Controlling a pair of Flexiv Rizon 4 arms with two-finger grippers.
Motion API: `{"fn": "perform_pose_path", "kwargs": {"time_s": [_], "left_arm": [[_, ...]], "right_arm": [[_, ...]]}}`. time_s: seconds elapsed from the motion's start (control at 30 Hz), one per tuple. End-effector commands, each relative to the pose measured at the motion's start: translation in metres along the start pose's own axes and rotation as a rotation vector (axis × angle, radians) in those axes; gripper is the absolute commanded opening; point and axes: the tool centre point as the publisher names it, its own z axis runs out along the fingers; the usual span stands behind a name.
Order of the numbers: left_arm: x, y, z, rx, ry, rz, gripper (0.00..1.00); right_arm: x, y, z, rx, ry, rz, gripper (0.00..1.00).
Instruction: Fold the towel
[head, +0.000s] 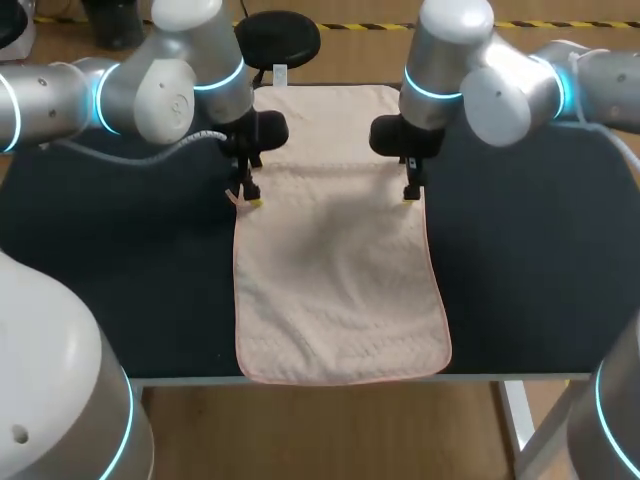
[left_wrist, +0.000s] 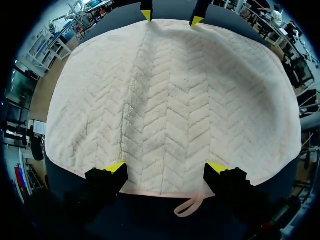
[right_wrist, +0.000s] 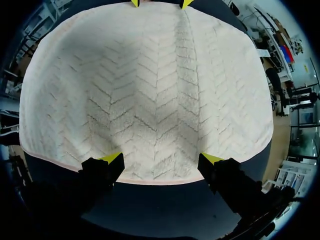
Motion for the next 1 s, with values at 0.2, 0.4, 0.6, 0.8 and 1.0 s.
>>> {"fn": "perform_pose_path", "kwargs": {"time_s": [0.2,0.4,0.6,0.8,1.0], "left_arm": [[-0.0039,0.0022,0.0079,-0.011,0.011,-0.004,1.00],[-0.0036,0.0048,0.0102,-0.015,0.007,-0.007,1.00],[-0.0040,0.0052,0.0117,-0.013,0.000,-0.009,0.00],[-0.0043,0.0051,0.0130,-0.010,-0.001,-0.012,0.00],[-0.0041,0.0057,0.0125,-0.005,-0.003,-0.021,0.00]], "right_arm": [[-0.0031,0.0022,0.0119,0.003,0.021,-0.012,1.00],[-0.0024,0.0009,0.0147,0.006,0.024,-0.013,0.76],[-0.0035,0.0006,0.0117,0.005,0.013,-0.016,0.00],[-0.0016,0.0003,0.0104,0.001,0.008,-0.022,0.00],[0.0017,-0.0011,0.0064,-0.010,0.004,-0.024,0.00]]}}
